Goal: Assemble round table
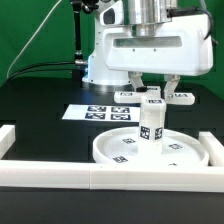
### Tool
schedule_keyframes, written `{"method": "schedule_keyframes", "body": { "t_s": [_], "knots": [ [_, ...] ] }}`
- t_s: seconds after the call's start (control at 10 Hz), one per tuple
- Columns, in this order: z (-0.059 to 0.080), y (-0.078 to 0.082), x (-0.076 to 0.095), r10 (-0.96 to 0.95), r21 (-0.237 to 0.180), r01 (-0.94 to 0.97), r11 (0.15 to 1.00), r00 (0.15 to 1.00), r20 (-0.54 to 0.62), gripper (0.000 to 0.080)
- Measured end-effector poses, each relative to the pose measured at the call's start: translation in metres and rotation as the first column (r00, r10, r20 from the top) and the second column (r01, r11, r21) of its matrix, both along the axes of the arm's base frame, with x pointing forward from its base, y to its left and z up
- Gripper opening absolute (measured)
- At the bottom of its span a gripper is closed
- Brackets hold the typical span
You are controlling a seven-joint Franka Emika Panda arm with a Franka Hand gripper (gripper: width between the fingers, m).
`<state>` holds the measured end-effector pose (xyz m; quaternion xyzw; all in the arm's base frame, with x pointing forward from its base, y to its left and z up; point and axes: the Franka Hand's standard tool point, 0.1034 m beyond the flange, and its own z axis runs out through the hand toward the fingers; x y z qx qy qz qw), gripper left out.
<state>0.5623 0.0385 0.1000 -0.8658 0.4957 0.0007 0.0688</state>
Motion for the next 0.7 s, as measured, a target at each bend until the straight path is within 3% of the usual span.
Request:
{"method": "schedule_keyframes", "body": {
  "t_s": [0.4, 0.7],
  "knots": [
    [0.0000, 0.0008, 0.0012, -0.356, 0.017, 0.356, 0.934, 0.934, -0.035, 0.0442],
    [0.0019, -0.0006, 0.0028, -0.611, 0.026, 0.614, 0.789, 0.788, -0.077, 0.0442]
  ]
}}
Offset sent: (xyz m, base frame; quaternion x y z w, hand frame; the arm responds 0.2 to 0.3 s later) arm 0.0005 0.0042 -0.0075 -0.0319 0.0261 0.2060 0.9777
